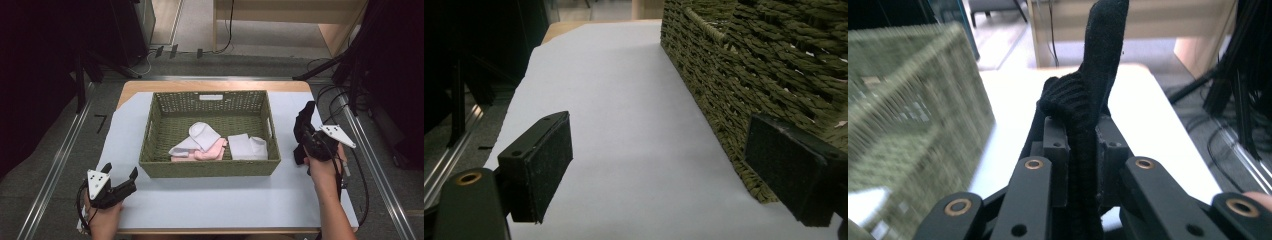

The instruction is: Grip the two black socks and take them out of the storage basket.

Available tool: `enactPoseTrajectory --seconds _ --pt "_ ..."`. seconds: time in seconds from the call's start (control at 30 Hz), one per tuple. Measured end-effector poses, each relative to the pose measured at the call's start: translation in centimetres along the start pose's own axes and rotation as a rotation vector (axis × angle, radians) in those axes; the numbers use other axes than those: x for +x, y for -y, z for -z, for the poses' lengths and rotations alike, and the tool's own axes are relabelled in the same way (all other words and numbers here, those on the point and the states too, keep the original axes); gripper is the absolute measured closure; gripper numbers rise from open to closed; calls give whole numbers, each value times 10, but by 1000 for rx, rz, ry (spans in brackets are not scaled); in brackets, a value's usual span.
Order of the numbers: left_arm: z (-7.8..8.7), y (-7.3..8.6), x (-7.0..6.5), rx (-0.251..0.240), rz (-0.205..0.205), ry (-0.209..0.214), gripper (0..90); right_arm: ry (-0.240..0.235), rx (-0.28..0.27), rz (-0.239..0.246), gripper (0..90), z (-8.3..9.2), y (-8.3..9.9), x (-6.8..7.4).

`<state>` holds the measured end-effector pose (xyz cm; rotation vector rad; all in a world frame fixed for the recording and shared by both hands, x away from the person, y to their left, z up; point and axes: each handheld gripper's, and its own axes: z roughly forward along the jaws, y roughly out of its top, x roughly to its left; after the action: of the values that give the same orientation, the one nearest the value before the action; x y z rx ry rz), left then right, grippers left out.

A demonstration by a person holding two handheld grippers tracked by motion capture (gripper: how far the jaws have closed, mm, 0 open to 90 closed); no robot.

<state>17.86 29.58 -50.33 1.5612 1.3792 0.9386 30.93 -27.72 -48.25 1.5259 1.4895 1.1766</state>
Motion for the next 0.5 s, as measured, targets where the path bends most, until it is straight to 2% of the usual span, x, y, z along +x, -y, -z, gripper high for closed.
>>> enactPoseTrajectory --seconds 0.03,0.2,0.3,0.33,0.37,0.5 --pt "0 0 0 1 0 0 134 6 29 -11 795 -2 9 -4" --pt "0 0 0 0 0 1 134 13 84 -34 790 -5 26 -10" --pt "0 0 0 -1 0 0 134 6 94 -52 762 -5 30 -12" --pt "0 0 0 0 0 1 134 -10 91 -61 683 -4 31 -12" --pt "0 0 0 0 0 1 134 -10 91 -61 683 -4 31 -12" --pt "0 0 0 -1 0 1 134 -45 60 -58 476 1 31 -9"
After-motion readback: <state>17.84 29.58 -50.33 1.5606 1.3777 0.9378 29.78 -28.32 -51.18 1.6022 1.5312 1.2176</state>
